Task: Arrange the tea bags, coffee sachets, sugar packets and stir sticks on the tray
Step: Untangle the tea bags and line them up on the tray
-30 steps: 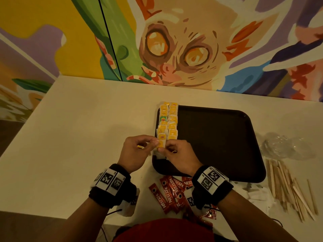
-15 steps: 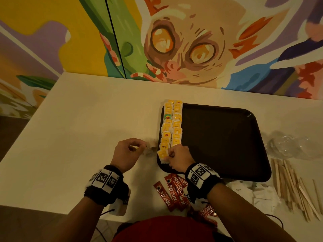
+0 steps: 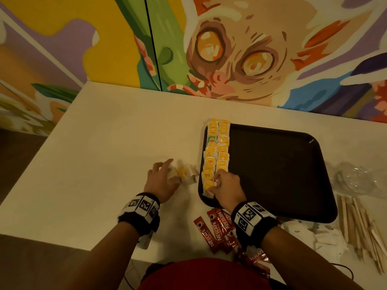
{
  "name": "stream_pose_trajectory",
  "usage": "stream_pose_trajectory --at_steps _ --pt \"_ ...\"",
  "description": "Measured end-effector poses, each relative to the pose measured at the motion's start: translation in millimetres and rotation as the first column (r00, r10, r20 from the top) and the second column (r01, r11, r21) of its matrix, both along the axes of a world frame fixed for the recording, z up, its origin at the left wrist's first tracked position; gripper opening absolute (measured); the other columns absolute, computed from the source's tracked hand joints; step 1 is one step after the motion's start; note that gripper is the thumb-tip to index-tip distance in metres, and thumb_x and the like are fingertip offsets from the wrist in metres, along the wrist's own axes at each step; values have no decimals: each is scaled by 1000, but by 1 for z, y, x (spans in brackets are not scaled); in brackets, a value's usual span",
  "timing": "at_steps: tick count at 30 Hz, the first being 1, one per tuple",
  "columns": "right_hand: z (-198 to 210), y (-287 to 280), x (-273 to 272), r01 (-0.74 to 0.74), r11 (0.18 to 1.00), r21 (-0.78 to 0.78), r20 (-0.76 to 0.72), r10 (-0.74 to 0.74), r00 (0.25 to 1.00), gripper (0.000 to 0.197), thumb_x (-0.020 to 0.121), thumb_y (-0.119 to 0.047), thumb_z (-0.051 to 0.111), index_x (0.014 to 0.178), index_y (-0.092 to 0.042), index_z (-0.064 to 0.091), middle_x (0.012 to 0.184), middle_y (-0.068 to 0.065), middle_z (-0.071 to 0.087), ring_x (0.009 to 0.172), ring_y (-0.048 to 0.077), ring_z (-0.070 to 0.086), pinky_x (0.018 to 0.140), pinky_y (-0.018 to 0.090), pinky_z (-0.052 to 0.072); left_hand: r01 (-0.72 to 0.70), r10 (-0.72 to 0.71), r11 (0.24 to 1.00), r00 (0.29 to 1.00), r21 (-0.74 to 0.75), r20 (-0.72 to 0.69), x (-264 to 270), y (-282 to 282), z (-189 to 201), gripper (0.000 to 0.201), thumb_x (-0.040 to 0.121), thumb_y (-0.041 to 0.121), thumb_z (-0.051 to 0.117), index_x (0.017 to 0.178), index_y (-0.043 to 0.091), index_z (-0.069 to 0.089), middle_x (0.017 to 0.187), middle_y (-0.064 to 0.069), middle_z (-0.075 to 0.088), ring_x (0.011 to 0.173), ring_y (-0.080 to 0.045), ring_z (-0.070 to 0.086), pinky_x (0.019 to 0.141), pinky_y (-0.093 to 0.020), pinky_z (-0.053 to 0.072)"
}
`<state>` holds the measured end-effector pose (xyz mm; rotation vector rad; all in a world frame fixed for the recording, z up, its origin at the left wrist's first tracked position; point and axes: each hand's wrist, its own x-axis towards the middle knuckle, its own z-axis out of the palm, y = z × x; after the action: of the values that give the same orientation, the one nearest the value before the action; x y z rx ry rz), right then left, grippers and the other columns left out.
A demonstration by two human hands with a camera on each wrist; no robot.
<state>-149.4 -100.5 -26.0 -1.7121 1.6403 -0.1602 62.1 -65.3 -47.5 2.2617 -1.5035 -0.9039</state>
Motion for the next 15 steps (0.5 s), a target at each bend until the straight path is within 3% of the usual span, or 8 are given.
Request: stream_pose_trajectory --at_steps 2,4,7,9,13,15 --pt "6 -3 2 -26 997 -68 -18 24 1000 27 87 -23 72 109 -22 57 112 3 58 98 18 59 85 38 56 84 -88 995 991 48 96 -2 -4 2 62 89 37 61 145 27 34 145 -5 35 128 -31 35 106 -40 34" --pt "12 -8 8 -81 989 -123 -31 78 996 25 88 -27 70 109 -21 58 109 1 60 99 17 60 84 36 55 148 -154 988 974 52 168 -2 -7 2 44 94 32 54 136 21 47 138 -4 42 123 -29 38 104 -37 32" --pt "18 -16 22 -201 967 -157 -24 200 979 19 90 -24 68 107 -19 61 107 -1 60 98 15 57 83 30 49 104 -102 995 988 -10 119 5 -5 -5 26 92 22 59 117 17 64 121 -9 53 111 -30 47 95 -35 38" --pt "17 -19 33 -327 929 -173 -58 322 945 19 91 -20 66 108 -17 61 110 2 58 102 16 53 88 32 48 89 -84 995 992 -48 95 9 -1 -9 21 90 19 61 110 15 68 111 -10 56 104 -30 52 89 -33 40" --pt "7 -26 55 -544 823 -165 -297 484 823 35 91 -18 62 126 -18 54 122 7 54 115 28 47 94 38 43 83 -78 995 993 -61 88 12 5 -8 18 92 18 56 103 9 67 100 -12 59 92 -31 56 73 -28 37" --pt "1 -28 64 -609 783 -128 -427 511 746 40 91 -21 62 129 -20 50 125 8 53 117 32 45 95 42 42 37 -32 997 998 -71 61 15 7 -7 18 92 18 54 103 9 65 98 -11 61 92 -31 58 71 -28 36"
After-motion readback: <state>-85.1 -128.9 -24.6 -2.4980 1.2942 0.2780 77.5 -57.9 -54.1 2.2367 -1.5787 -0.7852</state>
